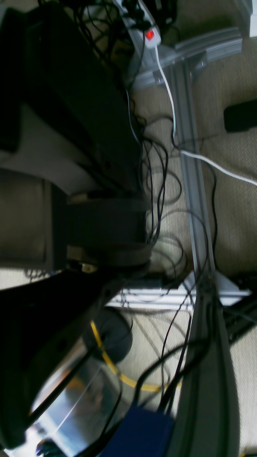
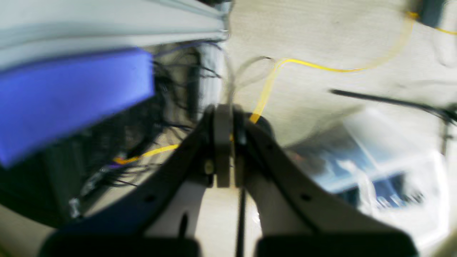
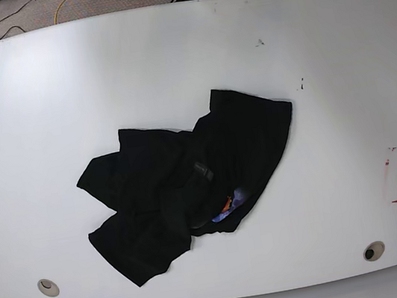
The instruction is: Layout the t-shirt on the table in an organized manner, then fold the t-shirt properly
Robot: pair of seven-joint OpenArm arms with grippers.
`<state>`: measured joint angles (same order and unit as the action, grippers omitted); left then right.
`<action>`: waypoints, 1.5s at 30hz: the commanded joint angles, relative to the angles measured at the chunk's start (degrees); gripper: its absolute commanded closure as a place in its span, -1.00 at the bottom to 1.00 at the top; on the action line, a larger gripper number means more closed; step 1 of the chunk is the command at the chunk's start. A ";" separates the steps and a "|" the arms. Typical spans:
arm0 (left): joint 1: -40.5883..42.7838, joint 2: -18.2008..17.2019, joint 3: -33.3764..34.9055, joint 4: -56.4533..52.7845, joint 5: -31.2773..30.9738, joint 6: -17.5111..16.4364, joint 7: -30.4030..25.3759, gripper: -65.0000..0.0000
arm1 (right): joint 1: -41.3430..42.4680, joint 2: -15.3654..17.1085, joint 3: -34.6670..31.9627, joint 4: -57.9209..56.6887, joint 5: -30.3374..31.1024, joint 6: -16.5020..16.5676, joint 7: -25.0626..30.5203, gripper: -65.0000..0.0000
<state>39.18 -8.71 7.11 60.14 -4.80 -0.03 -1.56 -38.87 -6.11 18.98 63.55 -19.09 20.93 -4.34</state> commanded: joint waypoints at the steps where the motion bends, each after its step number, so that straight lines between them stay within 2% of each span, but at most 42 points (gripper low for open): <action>1: 2.89 -1.36 -0.04 2.94 -0.17 -0.27 -0.50 0.56 | -3.19 -0.35 0.05 3.40 0.32 0.39 0.51 0.96; 8: 9.13 -2.24 -0.21 11.38 -0.17 -0.27 -0.68 0.56 | -8.73 -0.44 0.05 9.90 0.76 0.48 0.60 0.96; 10: 11.68 -2.24 -1.71 14.45 -0.17 -0.27 -0.68 0.56 | -10.67 -0.18 -0.04 12.54 3.40 0.74 0.51 0.96; 15: 16.43 -1.97 -6.54 20.52 -0.17 -0.36 -0.68 0.56 | -14.53 0.00 -0.13 18.25 8.94 4.79 -0.01 0.96; 20: 21.26 -2.24 -7.69 27.29 -0.17 -0.36 -0.68 0.56 | -17.61 0.00 -0.13 25.29 9.64 7.34 -4.14 0.96; 24: 25.92 -2.06 -9.53 32.92 -0.17 -0.36 -0.68 0.56 | -21.30 -0.18 -0.13 31.44 10.78 8.83 -4.67 0.96; 27: 28.47 -1.88 -10.85 36.43 -0.17 -0.36 -0.68 0.56 | -23.24 -0.35 -0.21 36.01 11.49 8.92 -4.76 0.96; 33: 33.57 -1.88 -13.31 43.99 -0.26 -0.36 -0.68 0.56 | -27.72 -0.35 -1.62 46.03 11.84 8.92 -9.60 0.96; 37: 35.82 -1.88 -14.63 48.30 -0.26 -0.36 -0.68 0.56 | -30.09 -0.35 -1.80 51.13 11.84 8.92 -10.56 0.96; 45: 35.82 -2.15 -16.39 52.34 -0.26 -0.36 -0.68 0.56 | -28.07 -0.35 -1.80 52.54 11.84 8.92 -10.56 0.96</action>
<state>73.60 -10.57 -8.45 111.00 -4.82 -0.51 -1.17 -67.33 -6.52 17.02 115.18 -7.57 29.89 -15.81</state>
